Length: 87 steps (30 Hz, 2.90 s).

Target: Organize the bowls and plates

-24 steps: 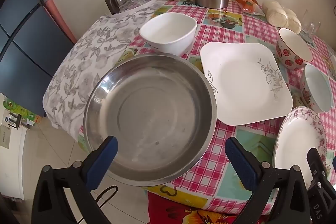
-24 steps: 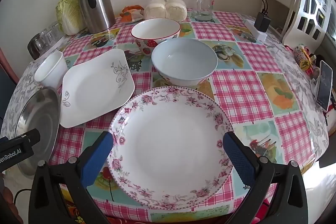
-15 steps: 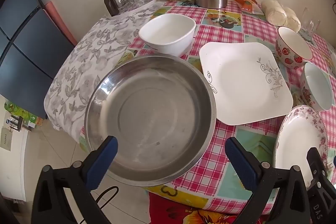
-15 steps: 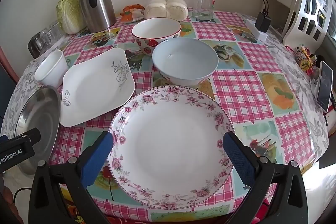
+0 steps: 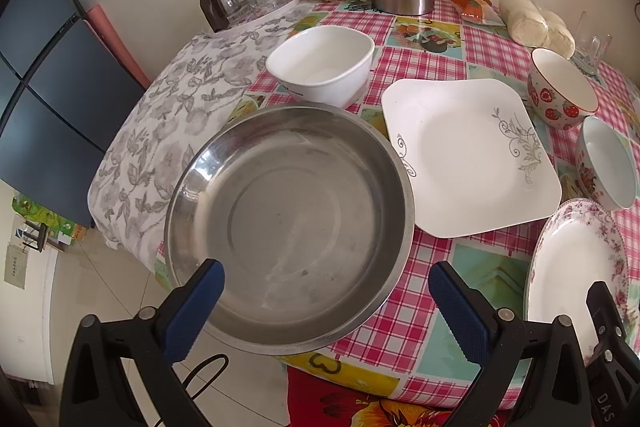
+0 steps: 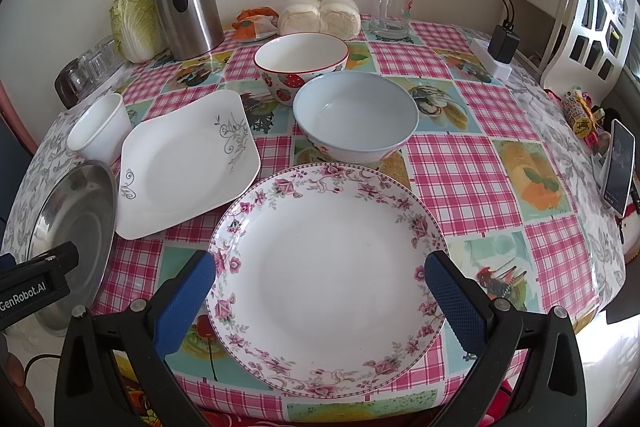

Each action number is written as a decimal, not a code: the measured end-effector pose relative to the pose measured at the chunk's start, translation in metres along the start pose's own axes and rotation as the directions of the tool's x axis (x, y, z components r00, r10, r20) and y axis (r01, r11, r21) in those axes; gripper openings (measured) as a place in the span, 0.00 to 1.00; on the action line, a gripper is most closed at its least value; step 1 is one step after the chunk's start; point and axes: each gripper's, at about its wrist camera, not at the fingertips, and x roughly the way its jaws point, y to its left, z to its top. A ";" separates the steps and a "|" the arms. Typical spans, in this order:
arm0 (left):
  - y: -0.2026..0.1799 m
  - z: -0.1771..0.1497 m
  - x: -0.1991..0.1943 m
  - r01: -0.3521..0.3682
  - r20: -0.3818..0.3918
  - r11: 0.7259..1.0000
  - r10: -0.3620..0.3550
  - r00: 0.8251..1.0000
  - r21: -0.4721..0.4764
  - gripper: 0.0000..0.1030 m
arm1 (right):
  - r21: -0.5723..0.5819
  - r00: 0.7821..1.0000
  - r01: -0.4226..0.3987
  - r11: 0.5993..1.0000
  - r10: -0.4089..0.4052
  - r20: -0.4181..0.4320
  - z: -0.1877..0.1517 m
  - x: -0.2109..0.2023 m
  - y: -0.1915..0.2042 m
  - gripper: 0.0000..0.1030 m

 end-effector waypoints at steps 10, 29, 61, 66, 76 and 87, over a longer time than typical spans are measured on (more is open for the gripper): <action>-0.001 0.000 0.000 -0.001 0.000 1.000 0.001 1.000 -0.001 1.00 | -0.001 1.000 0.001 1.000 -0.001 -0.001 0.000 0.000 0.000 1.00; -0.002 0.000 0.000 -0.003 0.000 1.000 0.003 1.000 -0.001 1.00 | -0.003 1.000 0.001 1.000 -0.001 -0.003 0.000 0.001 0.001 1.00; -0.003 0.000 0.000 -0.005 -0.001 1.000 0.005 1.000 -0.001 1.00 | -0.004 1.000 0.003 1.000 -0.003 -0.005 -0.001 0.003 0.002 1.00; -0.003 0.000 0.000 -0.005 -0.001 1.000 0.005 1.000 -0.001 1.00 | -0.004 1.000 0.003 1.000 -0.003 -0.006 -0.001 0.003 0.002 1.00; 0.047 -0.001 0.005 0.013 0.017 0.984 -0.010 1.000 -0.176 1.00 | -0.052 1.000 -0.021 0.998 0.021 -0.011 -0.001 0.006 0.019 1.00; 0.136 -0.009 0.028 0.011 0.040 0.891 0.008 0.999 -0.454 1.00 | -0.258 0.992 -0.109 0.960 0.121 0.033 -0.002 0.006 0.079 1.00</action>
